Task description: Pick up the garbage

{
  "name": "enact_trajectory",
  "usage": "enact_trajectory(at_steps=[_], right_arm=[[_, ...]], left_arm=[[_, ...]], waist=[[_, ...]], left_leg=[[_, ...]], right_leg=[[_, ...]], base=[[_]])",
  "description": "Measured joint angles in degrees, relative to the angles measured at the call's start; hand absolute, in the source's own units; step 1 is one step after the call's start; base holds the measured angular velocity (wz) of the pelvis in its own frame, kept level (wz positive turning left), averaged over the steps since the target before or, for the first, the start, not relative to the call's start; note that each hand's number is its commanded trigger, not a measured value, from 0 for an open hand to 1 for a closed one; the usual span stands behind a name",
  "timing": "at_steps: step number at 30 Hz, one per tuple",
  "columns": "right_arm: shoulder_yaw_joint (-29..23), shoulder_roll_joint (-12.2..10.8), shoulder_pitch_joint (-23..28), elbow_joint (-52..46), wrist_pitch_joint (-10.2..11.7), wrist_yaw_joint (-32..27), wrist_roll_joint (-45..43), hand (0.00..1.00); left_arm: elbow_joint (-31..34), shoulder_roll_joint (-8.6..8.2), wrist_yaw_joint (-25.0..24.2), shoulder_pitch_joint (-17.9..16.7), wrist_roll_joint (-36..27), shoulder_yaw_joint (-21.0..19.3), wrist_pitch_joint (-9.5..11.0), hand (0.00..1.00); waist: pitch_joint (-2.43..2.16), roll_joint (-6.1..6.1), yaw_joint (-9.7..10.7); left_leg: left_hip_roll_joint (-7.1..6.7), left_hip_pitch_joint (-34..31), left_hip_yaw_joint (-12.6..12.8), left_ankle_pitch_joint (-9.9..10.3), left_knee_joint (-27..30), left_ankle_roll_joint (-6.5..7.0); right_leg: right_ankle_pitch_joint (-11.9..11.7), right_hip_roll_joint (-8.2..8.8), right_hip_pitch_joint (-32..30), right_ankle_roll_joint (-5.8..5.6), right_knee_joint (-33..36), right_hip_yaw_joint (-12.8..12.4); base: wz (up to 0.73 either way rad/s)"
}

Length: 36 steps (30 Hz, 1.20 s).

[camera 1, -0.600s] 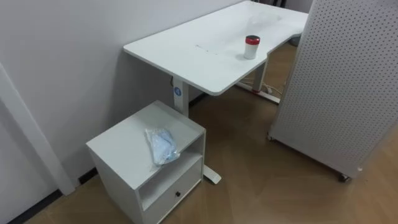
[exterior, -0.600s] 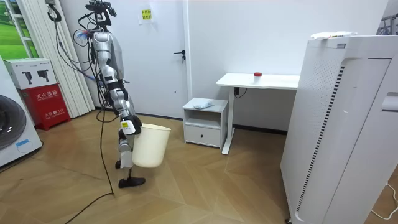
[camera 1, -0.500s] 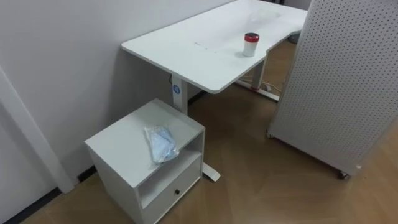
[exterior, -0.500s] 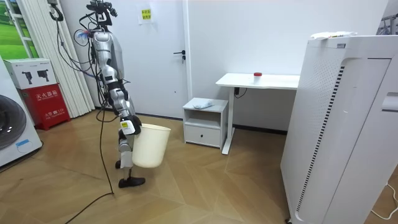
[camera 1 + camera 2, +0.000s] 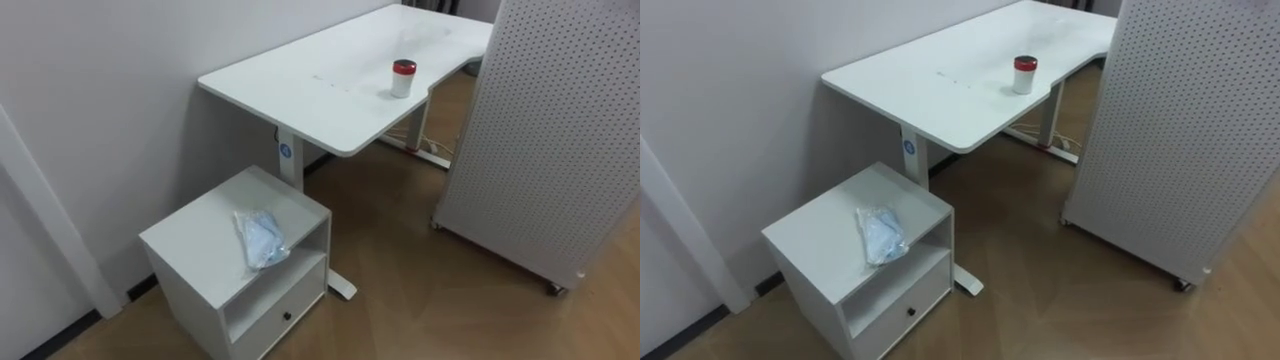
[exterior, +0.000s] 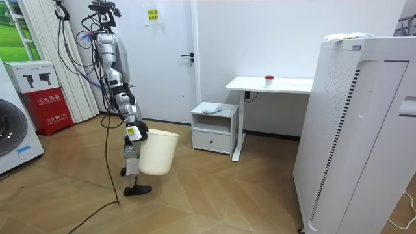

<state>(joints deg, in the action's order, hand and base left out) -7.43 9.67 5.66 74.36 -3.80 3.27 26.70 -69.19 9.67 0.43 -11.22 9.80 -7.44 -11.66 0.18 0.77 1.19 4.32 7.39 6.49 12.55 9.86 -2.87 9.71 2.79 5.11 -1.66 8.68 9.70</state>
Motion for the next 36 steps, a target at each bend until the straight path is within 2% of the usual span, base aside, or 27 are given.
enact_trajectory(at_steps=[6,7,9,11,13,14,15,16,17,18,19,20,21,23,24,25,26,27,28,29,30,31,32,33,34,35,36], right_arm=[[0.0,0.01,-0.03,-0.01,-0.02,0.01,0.01,1.0],[-0.03,0.02,-0.07,0.08,-0.04,0.03,-0.01,1.0],[-0.14,0.05,-0.35,0.02,-0.07,0.07,-0.09,1.0],[-0.17,0.08,-0.35,0.03,-0.62,0.46,-0.15,1.0],[-0.15,0.16,-0.2,-0.05,-1.2,0.7,-0.14,1.0],[-0.1,0.55,-0.11,-0.1,-1.2,1.1,-0.13,1.0],[-0.02,1.0,-0.02,-0.07,-1.21,1.16,0.17,1.0],[-0.02,1.18,0.01,-0.05,-1.21,1.1,0.2,1.0],[-0.02,1.47,0.25,0.03,-1.26,0.83,0.25,1.0],[-0.02,1.95,1.01,0.02,-1.27,0.42,1.1,1.0],[-0.02,2.37,1.63,0.04,-1.63,-0.07,2.04,1.0],[-0.01,2.46,1.81,0.09,-2.08,-0.49,2.06,1.0],[0.01,2.5,1.72,0.76,-2.33,-1.08,2.06,1.0],[0.04,2.76,1.23,1.49,-2.47,-1.45,2.01,1.0],[0.07,2.87,1.33,1.76,-2.49,-1.71,2.0,1.0],[0.59,2.83,1.67,1.75,-2.46,-2.07,2.0,1.0],[0.93,2.86,1.74,1.73,-2.44,-2.24,1.93,1.0],[1.77,2.88,1.76,1.58,-2.25,-2.65,1.75,1.0],[1.75,2.85,1.87,1.4,-2.09,-2.71,1.75,1.0],[1.76,2.86,2.12,1.03,-1.74,-2.74,1.47,1.0],[1.82,2.86,2.2,1.06,-1.5,-2.8,0.68,1.0],[1.68,2.66,1.99,0.94,-1.11,-2.73,-0.38,1.0],[1.67,2.66,1.89,0.59,-0.96,-2.73,-0.65,1.0],[1.71,2.69,1.78,-0.3,-0.82,-2.87,-1.56,1.0],[1.78,2.67,1.74,-0.61,-0.77,-3.01,-1.93,1.0],[2.13,2.66,1.73,-0.95,-0.63,-3.16,-2.07,1.0],[2.45,2.64,1.61,-1.5,-0.55,-3.29,-2.03,1.0]], left_arm=[[-0.11,0.01,-0.55,0.04,-0.06,0.05,-0.55,0.0],[-0.19,0.15,-1.05,-0.01,-0.04,0.43,-0.49,0.0],[-0.23,0.34,-1.09,-0.06,-0.05,0.41,-0.44,0.0],[-0.46,0.68,-1.08,0.19,-0.06,0.36,-0.4,0.0],[-0.61,0.71,-1.1,-0.02,-0.06,0.39,-0.35,0.0],[-0.55,0.6,-1.3,-0.14,-0.1,0.37,-0.33,0.0],[-0.54,0.64,-1.45,-0.5,-0.09,0.3,-0.42,0.0],[-0.58,0.68,-1.51,-0.71,-0.09,0.2,-0.46,0.0],[-0.54,0.68,-1.86,-1.44,-0.01,0.09,-0.43,0.0],[-0.42,0.49,-2.22,-1.68,-0.07,0.14,-0.37,0.0],[0.36,0.21,-2.31,-1.29,-0.08,0.6,-0.46,0.0],[0.55,0.19,-2.31,-1.63,-0.17,0.72,-0.43,0.0],[0.71,0.19,-2.28,-2.37,-0.11,0.49,-0.43,0.0],[0.68,0.23,-2.26,-3.47,-0.12,0.38,-0.95,0.0],[0.67,0.26,-2.26,-3.93,-0.14,0.38,-0.93,0.0],[0.68,0.26,-2.26,-4.06,-0.21,0.37,-0.84,0.0],[0.67,0.19,-2.26,-4.1,-0.21,0.37,-0.75,0.0],[0.71,0.08,-2.26,-4.07,-0.17,0.37,-0.24,0.0],[0.73,0.05,-2.26,-4.02,-0.18,0.37,0.29,0.0],[0.81,0.02,-2.26,-4.05,-0.17,0.41,1.46,0.0],[1.26,-0.03,-2.25,-3.71,-0.17,0.43,2.31,0.0],[1.21,-0.03,-2.22,-2.83,-0.15,0.39,2.98,0.0],[1.17,-0.04,-2.22,-2.4,-0.19,0.42,3.18,0.0],[1.25,0.02,-2.2,-1.83,-0.21,0.5,3.34,0.0],[1.39,0.12,-2.15,-1.65,-0.23,0.66,3.35,0.0],[1.84,0.2,-2.02,-1.44,-0.76,0.86,3.39,0.0],[1.86,0.2,-1.92,-0.7,-1.46,0.86,3.45,0.0]], waist=[[-0.01,-0.15,0.0],[0.19,0.2,0.06],[0.14,0.08,0.16],[0.2,0.77,0.04],[0.29,1.3,-0.05],[0.2,0.66,-0.09],[0.14,-0.04,-0.04],[0.29,-0.16,-0.02],[0.12,0.09,0.08],[0.14,0.48,0.72],[0.14,0.94,0.91],[0.21,1.06,0.8],[0.1,1.58,-0.25],[0.19,1.7,-0.39],[0.29,1.75,-0.29],[0.23,2.16,-0.36],[0.2,2.26,-0.5],[0.21,2.44,-0.81],[0.18,2.62,-0.81],[0.1,3.03,-0.73],[0.1,3.57,-1.17],[0.12,4.08,-1.49],[0.49,3.98,-1.59],[0.8,3.84,-1.64],[0.83,3.81,-1.56],[0.92,4.01,-1.55],[0.51,3.8,-1.51]], left_leg=[[0.26,-0.82,0.39,0.13,2.1,-0.19],[0.64,-0.92,0.93,0.64,3.53,-0.76],[1.6,-1.94,1.36,2.52,6.95,-1.31],[2.45,-3.72,1.49,3.96,12.15,-1.86],[3.9,-6.35,1.87,4.12,19.58,-1.96],[5.88,-8.92,1.84,3.94,26.09,-1.78],[7.81,-11.29,1.27,3.09,31.56,-1.14],[8.45,-12.24,1.19,2.37,33.67,-0.61],[8.83,-13.65,0.82,0.88,36.82,0.54],[7.19,-16.21,0.29,1.28,37.73,1.03],[4.57,-18.98,0.69,2.13,37.1,2.37],[3.32,-20.03,1.07,2.2,35.9,2.47],[1.04,-21.95,2.26,2.08,32.08,2.26],[-0.81,-25.08,2.85,1.08,24.1,1.56],[-1.64,-26.91,2.92,-0.78,18.25,1.16],[-2.29,-28.37,2.95,-4.31,13.73,1.63],[-2.34,-28.75,2.95,-5.93,11.92,1.8],[-2.41,-28.72,3.02,-9.61,8.98,2.47],[-2.66,-28.57,3.12,-11.45,8.53,2.98],[-3.39,-27.95,3.43,-14.24,8.52,4.9],[-3.55,-27.79,5.43,-14.71,9.75,6.29],[-3.91,-27.82,6.26,-13.07,12.5,6.45],[-3.89,-27.85,6.41,-11.84,14.0,6.45],[-3.7,-28.17,6.88,-9.37,17.37,6.93],[-3.61,-28.48,7.27,-8.15,19.38,7.31],[-3.57,-28.87,7.92,-5.67,22.61,7.76],[-3.79,-29.01,8.24,-3.23,24.29,7.94]], right_leg=[[0.37,0.01,-0.25,0.39,0.9,-0.14],[1.63,0.01,-0.75,0.65,3.06,-0.18],[4.39,-0.11,-2.52,1.26,7.28,-0.07],[7.11,-0.19,-4.22,2.1,12.13,-0.29],[8.83,-0.67,-4.37,3.46,14.32,-0.48],[9.24,-1.98,-3.93,4.35,14.41,-0.79],[9.33,-3.05,-3.46,5.11,14.79,-0.92],[9.55,-3.55,-3.05,5.53,15.13,-1.19],[10.3,-4.02,-1.96,6.32,15.47,-2.03],[11.33,-3.92,-2.09,6.89,16.29,-2.31],[12.07,-3.88,-2.32,7.48,16.59,-3.29],[12.45,-3.81,-2.17,7.89,16.6,-4.07],[12.52,-3.6,-1.86,7.73,16.41,-5.23],[12.96,-3.5,-0.96,8.16,15.75,-5.01],[13.61,-3.55,-0.17,8.15,15.31,-5.06],[14.11,-3.44,1.04,7.96,14.58,-5.49],[14.29,-3.44,1.82,7.83,13.83,-5.79],[14.61,-3.31,3.38,7.45,12.28,-6.73],[14.77,-3.06,4.24,7.18,11.36,-6.92],[15.16,-2.34,5.66,6.47,9.59,-7.38],[15.6,-1.12,6.39,5.6,8.65,-7.82],[15.16,0.04,7.24,4.02,7.89,-7.54],[14.69,0.14,7.91,3.17,7.44,-7.15],[13.85,0.85,9.4,1.69,6.52,-6.98],[13.69,1.36,10.08,1.39,6.26,-7.0],[13.61,2.16,11.03,1.21,6.23,-6.92],[13.56,2.76,11.29,0.73,7.37,-6.05]], base=[[0.0],[-0.06],[-0.08],[-0.06],[-0.12],[-0.23],[-0.23],[-0.13],[0.17],[0.38],[0.38],[-0.04],[-0.38],[-0.33],[-0.13],[-0.14],[-0.25],[-0.23],[-0.22],[-0.22],[-0.35],[-0.38],[-0.3],[-0.17],[-0.22],[-0.17],[-0.11]])
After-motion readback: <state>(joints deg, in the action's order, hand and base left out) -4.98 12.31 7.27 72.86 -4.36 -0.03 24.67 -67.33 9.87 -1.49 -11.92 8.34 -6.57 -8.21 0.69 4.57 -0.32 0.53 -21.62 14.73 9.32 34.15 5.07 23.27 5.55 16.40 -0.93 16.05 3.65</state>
